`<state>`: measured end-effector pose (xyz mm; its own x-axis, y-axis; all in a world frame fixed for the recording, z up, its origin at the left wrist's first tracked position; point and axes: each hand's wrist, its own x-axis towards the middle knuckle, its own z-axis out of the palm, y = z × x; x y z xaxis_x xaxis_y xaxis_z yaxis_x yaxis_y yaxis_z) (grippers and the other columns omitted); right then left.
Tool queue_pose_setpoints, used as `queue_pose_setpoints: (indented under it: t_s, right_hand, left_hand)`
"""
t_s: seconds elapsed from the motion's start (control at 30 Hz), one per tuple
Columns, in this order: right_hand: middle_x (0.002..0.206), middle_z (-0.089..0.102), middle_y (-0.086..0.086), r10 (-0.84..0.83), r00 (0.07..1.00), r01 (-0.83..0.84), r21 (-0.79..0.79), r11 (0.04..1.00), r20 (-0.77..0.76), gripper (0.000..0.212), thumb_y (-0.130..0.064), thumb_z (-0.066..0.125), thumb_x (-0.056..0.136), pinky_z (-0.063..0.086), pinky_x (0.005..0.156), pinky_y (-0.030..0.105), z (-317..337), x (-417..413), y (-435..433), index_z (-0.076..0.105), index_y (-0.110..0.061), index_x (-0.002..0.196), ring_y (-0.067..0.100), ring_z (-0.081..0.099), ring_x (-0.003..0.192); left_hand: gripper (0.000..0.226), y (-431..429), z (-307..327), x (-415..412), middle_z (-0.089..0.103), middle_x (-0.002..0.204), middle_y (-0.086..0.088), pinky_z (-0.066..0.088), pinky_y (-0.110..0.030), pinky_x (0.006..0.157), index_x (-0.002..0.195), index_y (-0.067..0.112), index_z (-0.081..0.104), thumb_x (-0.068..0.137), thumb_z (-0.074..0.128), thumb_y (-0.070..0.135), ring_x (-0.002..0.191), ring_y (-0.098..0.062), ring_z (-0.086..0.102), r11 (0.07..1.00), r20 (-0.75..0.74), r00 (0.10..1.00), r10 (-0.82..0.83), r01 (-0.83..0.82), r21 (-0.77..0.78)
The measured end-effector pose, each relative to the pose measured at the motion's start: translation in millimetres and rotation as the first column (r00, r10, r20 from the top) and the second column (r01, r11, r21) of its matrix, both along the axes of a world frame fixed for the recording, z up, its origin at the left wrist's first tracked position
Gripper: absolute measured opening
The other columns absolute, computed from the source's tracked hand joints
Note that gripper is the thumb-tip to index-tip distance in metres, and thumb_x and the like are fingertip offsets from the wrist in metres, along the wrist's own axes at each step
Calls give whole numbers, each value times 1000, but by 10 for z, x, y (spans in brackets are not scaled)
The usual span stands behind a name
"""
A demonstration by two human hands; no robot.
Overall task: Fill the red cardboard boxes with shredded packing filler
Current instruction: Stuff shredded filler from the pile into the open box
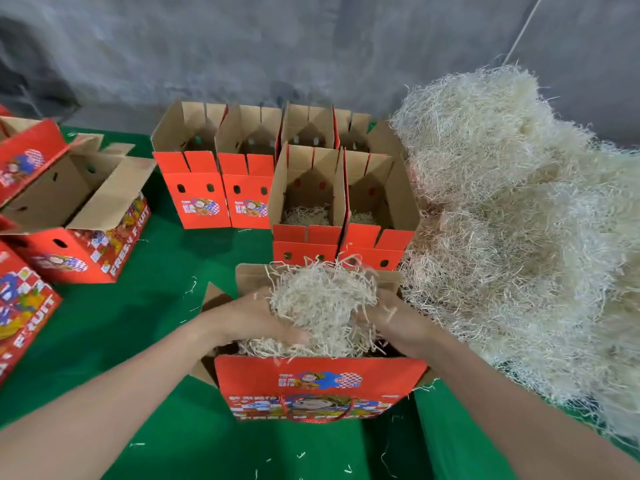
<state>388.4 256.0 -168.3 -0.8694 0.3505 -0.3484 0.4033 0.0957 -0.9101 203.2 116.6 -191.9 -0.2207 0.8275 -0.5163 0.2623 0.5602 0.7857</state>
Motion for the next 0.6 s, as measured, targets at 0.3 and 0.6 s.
queue_pose_setpoints:
  t_s: [0.3, 0.6]
  right_hand:
    - [91, 60, 0, 126, 913, -331, 523, 785, 388, 22, -17, 56, 90, 47, 76, 29, -139, 97, 197, 54, -10, 110, 15, 58, 80]
    - [142, 36, 12, 111, 893, -271, 324, 906, 435, 67, -12, 57, 86, 40, 97, 23, -128, 180, 302, 22, -20, 143, 18, 46, 118]
  left_hand:
    - [9, -18, 4, -75, 57, 84, -2, 41, -4, 75, 84, 3, 66, 78, 71, 0, 77, 10, 55, 972, -254, 963, -88, 139, 190]
    - [36, -71, -84, -119, 65, 73, 33, 39, 3, 65, 91, 27, 51, 80, 69, -2, 74, 21, 58, 977, -56, 997, -51, 61, 203]
